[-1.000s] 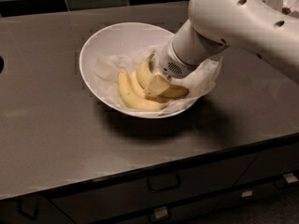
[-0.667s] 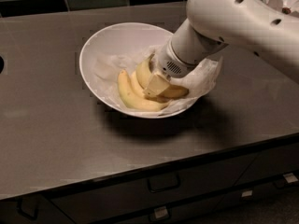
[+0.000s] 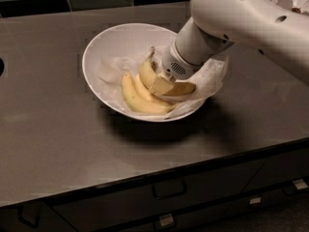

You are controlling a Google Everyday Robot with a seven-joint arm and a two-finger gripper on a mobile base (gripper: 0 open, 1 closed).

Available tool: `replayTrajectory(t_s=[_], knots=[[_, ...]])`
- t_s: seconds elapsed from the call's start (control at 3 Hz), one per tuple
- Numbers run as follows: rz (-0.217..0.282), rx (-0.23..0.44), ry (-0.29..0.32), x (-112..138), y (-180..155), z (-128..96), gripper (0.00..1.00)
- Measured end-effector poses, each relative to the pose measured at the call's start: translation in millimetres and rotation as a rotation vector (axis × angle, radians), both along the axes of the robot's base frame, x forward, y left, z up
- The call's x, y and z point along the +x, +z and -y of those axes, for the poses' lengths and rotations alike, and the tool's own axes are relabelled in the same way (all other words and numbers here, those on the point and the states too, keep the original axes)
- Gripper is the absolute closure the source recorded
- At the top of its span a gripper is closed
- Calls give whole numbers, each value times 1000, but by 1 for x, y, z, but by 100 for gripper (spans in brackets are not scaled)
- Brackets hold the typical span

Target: Pick banana from white bowl

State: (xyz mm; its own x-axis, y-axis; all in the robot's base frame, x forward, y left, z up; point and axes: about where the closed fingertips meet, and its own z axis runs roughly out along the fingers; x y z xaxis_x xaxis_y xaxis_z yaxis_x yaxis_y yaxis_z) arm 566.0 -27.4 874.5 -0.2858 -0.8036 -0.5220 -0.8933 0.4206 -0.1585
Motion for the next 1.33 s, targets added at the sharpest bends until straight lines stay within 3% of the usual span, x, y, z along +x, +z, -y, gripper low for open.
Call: replayTrajectory(t_s=[0.33,0.67,1.0,1.33], knots=[[0,0,0,0,0,0,100],[71,30,41,-9,23,-2,100],[186,111,124,-28,64,-8,100],[243,215,225,-44,95,-15,100]])
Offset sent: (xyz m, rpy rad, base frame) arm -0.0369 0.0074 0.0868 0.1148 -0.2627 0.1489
